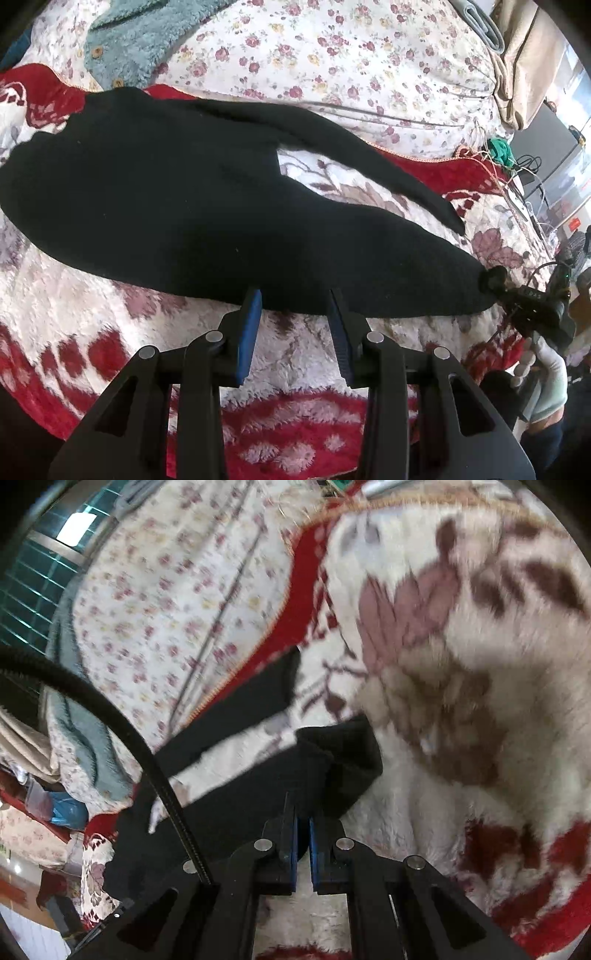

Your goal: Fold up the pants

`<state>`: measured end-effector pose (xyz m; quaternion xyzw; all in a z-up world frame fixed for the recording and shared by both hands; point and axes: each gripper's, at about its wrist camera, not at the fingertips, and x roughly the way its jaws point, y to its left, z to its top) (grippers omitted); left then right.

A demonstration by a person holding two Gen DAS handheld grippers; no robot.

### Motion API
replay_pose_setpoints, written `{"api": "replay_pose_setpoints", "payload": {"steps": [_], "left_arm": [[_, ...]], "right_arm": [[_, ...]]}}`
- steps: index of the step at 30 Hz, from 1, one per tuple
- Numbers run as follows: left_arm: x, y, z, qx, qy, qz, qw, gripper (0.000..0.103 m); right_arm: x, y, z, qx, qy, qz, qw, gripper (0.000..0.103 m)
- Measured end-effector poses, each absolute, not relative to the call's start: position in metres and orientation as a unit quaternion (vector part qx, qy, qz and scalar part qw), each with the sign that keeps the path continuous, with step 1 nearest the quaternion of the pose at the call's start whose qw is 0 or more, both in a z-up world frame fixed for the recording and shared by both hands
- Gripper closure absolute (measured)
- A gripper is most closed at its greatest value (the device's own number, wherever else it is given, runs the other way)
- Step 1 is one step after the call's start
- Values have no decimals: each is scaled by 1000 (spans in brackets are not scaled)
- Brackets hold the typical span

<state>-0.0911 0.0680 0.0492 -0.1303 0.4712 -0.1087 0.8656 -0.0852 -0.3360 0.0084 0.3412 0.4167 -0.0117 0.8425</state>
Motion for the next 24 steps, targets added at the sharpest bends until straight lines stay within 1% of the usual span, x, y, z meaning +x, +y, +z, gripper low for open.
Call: {"api": "replay_pose_setpoints", "payload": {"steps": [4,6,7,8,10,13,18,20,21,23,24], "left_arm": [[-84,65,60,-118,459,-107,874,67],[-78,62,64,-112,456,-107,876,67],[-77,60,66,-109,455,-106,877,67],[-76,57,67,-104,454,-104,879,67],[-75,54,68,-98,453,-100,880,67],[-74,49,67,-85,456,-100,880,67],[-67,35,63,-59,458,-100,881,67],[-64,30,57,-52,459,-100,881,67],[-62,28,53,-49,463,-99,879,67],[-59,24,42,-42,478,-98,872,67],[-57,23,35,-38,491,-96,865,67]], "right_arm": [[-89,-352,-6,381,433,-21,817,98],[-97,-356,-5,385,428,-23,817,96],[-100,-356,-2,379,429,-34,819,90],[-103,-356,2,365,433,-53,823,80],[-108,-354,11,334,432,-80,834,79],[-114,-348,30,298,410,-86,858,79],[-110,-316,62,243,370,-36,896,79],[-106,-300,69,230,351,-5,907,77],[-103,-293,70,231,345,10,910,75],[-96,-273,68,229,343,38,910,62],[-94,-264,66,224,346,47,910,60]]}}
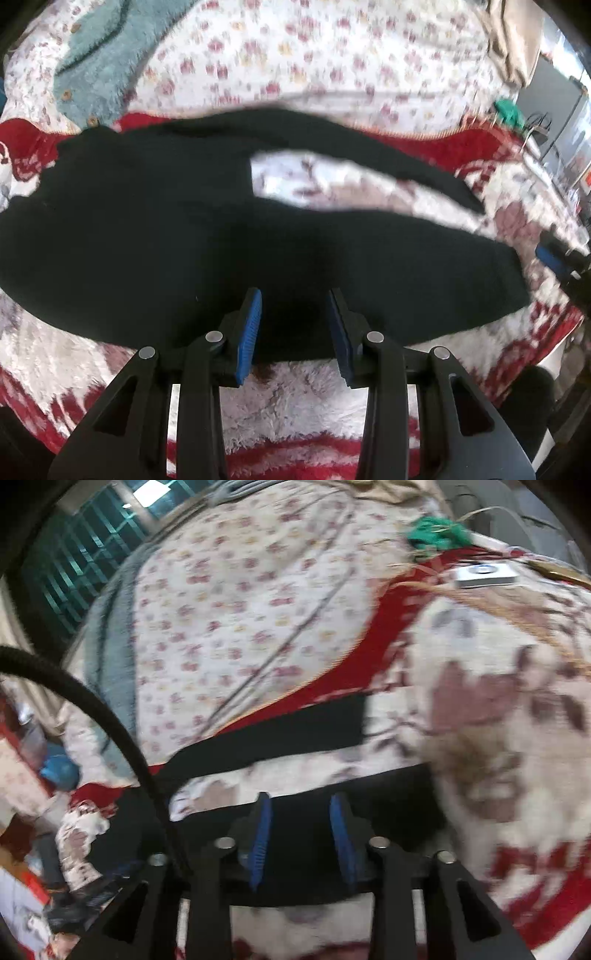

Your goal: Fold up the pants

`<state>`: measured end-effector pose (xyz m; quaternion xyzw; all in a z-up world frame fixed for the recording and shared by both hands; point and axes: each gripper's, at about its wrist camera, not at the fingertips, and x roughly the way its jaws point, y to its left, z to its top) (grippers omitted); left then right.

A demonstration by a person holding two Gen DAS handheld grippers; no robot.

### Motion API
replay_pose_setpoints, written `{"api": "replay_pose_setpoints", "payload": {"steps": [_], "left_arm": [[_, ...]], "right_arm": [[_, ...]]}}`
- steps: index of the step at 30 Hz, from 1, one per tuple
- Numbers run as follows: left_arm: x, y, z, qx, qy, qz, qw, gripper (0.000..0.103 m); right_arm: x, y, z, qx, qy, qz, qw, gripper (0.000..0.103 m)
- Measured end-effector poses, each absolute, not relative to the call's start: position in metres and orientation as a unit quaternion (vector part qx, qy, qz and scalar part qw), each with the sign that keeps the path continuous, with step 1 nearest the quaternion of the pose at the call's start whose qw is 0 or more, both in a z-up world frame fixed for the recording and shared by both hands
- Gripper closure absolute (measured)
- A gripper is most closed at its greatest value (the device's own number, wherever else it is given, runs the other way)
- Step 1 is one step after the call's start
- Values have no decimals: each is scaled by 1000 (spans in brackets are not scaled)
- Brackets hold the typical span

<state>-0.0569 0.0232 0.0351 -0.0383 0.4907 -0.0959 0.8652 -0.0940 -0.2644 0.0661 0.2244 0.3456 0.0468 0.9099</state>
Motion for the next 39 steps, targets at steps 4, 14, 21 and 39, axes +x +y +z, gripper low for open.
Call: {"api": "replay_pose_setpoints", "payload": {"steps": [4,14,21,39], "left_arm": [[-64,28,40,-35,477,-95,873,67],[-80,94,74,-71,443,-61,891,67],[-86,155,76,-95,436,-2,895,67],[-103,261,64,-190,441,59,875,67]], "right_arm": [[-83,-223,58,194,360,76,909,60],[-70,-165,60,158,345,132,916,52],[-59,-137,52,159,359,160,906,52],[-39,-110,43,165,383,177,892,52]]}}
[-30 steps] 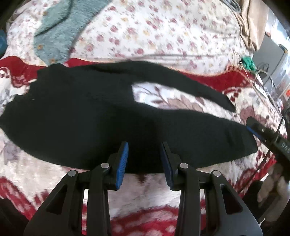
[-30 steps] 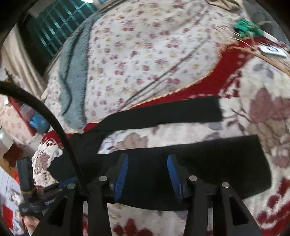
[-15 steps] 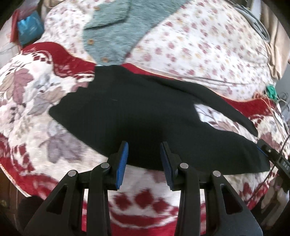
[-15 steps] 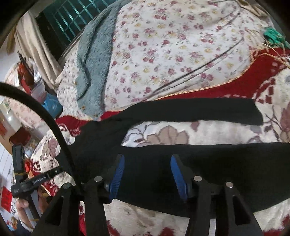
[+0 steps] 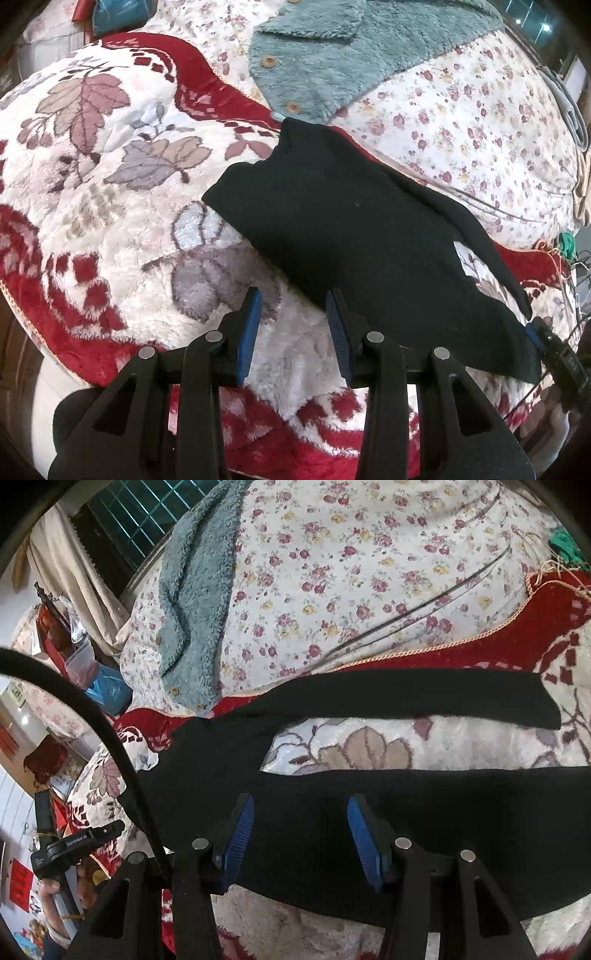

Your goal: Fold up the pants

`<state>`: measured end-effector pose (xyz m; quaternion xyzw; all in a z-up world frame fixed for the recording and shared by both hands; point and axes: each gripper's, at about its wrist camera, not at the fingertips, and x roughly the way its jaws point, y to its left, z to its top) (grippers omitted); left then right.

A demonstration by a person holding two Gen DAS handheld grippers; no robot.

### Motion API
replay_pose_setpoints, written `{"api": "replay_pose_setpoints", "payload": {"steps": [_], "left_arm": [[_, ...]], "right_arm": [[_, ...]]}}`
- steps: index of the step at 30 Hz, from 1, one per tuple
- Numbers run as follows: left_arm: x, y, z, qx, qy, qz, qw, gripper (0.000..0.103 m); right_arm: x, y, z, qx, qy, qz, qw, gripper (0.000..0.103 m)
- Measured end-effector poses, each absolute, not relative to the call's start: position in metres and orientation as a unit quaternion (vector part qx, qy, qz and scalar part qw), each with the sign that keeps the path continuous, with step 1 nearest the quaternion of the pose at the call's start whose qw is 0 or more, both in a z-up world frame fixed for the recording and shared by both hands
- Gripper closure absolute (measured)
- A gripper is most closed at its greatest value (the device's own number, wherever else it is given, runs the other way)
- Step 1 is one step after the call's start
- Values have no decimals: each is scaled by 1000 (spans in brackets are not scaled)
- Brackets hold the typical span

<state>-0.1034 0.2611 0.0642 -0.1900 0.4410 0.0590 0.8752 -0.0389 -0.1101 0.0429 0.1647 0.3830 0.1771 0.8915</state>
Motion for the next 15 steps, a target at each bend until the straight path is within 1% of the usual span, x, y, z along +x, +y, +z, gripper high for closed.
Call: {"api": "replay_pose_setpoints", "payload": {"steps": [10,12,15], "left_arm": [[-73,256,70,-194,428,55,881,67],[-65,250,77,-185,421,42,887,63],[-51,238,84,-171,420,22,891,63]], "right_arm": [[-26,-98,37,159,397,190,884,52],[-19,-102,38,159,395,187,885,52],[-4,-111,41,167,393,175,887,51]]}}
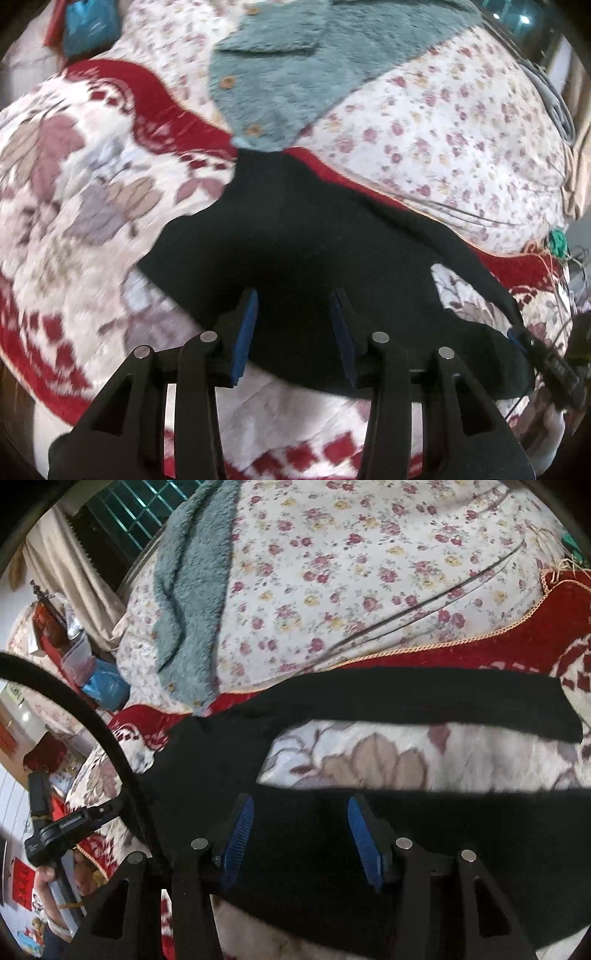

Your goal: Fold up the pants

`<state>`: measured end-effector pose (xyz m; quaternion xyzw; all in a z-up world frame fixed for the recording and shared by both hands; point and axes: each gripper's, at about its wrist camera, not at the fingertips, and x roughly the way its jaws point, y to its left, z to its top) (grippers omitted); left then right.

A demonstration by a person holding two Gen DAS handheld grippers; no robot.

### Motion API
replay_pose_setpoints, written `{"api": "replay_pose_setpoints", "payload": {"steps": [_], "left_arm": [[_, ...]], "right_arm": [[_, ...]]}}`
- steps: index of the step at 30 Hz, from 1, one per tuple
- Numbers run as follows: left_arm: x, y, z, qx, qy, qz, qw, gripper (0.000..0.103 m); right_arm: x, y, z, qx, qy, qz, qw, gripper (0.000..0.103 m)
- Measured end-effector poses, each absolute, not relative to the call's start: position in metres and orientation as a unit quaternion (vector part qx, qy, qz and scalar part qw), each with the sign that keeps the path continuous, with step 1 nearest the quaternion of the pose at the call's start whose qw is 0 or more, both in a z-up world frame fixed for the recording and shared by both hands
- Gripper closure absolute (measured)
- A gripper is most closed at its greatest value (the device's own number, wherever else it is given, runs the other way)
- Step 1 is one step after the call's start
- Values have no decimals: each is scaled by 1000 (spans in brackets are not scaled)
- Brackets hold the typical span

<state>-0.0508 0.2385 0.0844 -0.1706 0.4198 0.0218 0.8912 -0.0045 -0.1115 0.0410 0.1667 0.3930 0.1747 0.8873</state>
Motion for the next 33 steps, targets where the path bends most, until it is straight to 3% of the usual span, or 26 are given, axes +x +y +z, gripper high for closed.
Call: {"api": "replay_pose_setpoints", "payload": {"steps": [7,14,24,33], "left_arm": [[5,211,84,-170,445,-32,879,63],[85,187,69,-240,482,-67,840,56],[165,165,39,-321,526,-47,787,55],[191,153,23,-314,528,-2,789,53]], "right_arm": [[33,-129,43,141,406,156,890,43],[56,-183,15,283,414,136,854,42],[59,-240,-6,373,407,107,827,40],[69,-254,-14,424,385,106,813,40]]}}
